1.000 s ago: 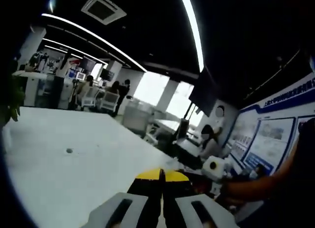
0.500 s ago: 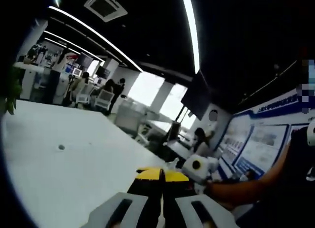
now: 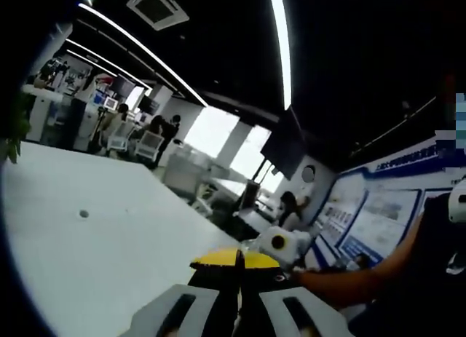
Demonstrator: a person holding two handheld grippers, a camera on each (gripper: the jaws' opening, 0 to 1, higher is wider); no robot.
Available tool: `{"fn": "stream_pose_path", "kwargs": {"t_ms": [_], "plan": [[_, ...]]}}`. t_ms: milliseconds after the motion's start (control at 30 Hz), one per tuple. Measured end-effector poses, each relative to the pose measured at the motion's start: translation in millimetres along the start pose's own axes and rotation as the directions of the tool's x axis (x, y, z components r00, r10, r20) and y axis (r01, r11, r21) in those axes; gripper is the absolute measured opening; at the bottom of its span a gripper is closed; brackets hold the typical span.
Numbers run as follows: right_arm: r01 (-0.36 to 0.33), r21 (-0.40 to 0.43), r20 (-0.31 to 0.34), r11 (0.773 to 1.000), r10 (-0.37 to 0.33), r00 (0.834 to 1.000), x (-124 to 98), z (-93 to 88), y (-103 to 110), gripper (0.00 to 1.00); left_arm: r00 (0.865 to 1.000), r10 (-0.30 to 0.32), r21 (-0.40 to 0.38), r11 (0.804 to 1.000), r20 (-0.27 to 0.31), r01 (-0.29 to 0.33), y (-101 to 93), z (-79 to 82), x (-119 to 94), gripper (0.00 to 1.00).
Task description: Compare the silicone blocks by pressing each to a similar depth, holding the contact briefly, and releasing to observe deformation and rebound differences across the visible hardness samples.
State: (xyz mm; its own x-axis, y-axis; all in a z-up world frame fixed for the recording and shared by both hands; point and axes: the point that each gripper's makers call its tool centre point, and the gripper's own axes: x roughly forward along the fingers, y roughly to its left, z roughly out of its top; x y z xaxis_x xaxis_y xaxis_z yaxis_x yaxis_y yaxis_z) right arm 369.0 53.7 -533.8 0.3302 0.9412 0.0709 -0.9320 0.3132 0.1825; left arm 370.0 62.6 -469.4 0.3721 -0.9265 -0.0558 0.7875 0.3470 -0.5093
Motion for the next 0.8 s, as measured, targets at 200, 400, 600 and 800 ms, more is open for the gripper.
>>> {"fn": "stream_pose_path", "kwargs": {"t_ms": [200,400,600,800], "plan": [[-0.049,0.018,-0.015,0.999,0.049,0.999,0,1.2,8,0.28,1.000,-0.020,-0.003,1.000,0.003,0.020,-4.3,1.1,0,0.00],[-0.080,0.042,-0.030,0.996,0.081,0.996,1,3.5,16,0.19,1.000,-0.015,0.005,1.000,0.009,0.015,-4.3,2.7,-3,0.00],[-0.084,0.073,-0.061,0.994,0.089,0.994,3,4.0,17,0.14,1.000,-0.002,0.017,1.000,0.012,0.002,-2.1,4.0,-6,0.00],[-0.085,0.083,-0.099,0.993,0.093,0.991,4,8.6,24,0.11,1.000,-0.005,0.043,0.999,0.023,0.004,-4.9,6.5,-9,0.00]]}}
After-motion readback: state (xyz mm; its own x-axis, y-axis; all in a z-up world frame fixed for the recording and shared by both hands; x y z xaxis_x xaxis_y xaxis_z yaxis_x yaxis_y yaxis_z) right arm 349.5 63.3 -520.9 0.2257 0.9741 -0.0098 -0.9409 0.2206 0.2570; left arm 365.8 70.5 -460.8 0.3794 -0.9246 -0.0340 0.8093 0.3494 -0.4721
